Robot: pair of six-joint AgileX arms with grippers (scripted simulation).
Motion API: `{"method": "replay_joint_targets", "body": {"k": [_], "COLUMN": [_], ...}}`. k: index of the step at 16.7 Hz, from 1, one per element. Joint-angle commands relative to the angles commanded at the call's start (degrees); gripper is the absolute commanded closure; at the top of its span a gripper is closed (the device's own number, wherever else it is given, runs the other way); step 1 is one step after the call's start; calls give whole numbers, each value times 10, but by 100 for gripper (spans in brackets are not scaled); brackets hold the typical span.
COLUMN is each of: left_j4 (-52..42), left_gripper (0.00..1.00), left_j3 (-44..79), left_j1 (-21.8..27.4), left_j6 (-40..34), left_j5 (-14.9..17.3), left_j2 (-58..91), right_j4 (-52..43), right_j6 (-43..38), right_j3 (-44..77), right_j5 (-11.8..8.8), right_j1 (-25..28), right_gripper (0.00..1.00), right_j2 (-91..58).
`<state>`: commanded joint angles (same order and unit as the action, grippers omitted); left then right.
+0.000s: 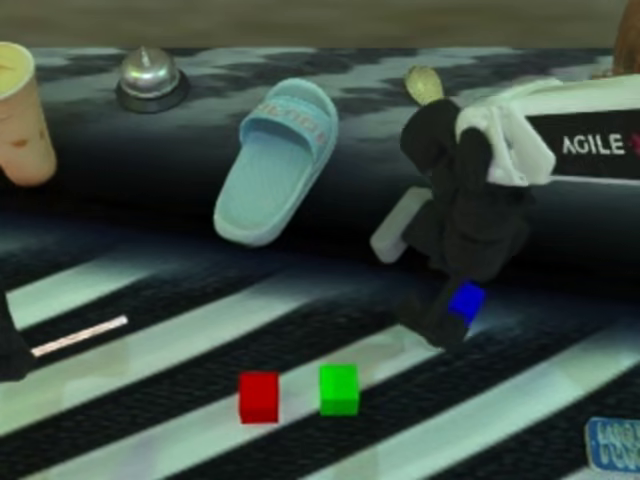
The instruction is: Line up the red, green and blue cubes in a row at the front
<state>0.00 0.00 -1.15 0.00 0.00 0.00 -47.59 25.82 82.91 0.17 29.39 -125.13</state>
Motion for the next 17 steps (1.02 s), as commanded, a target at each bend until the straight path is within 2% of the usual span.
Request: {"method": "replay_joint_targets", "body": {"k": [5, 17], "left_j4": [0, 0], "left_gripper": [0, 0], "left_j3": [0, 0], "left_j1": [0, 0], "left_j6": [0, 0], "left_j5": [0, 0], "left_j2": [0, 0], "right_j4": [12, 12], "right_j6": [0, 0], "right_j3": [-7, -7], "right_j5": [0, 0], "right_j1": [0, 0], "right_gripper": [0, 90], "right_j2": [-6, -6]}}
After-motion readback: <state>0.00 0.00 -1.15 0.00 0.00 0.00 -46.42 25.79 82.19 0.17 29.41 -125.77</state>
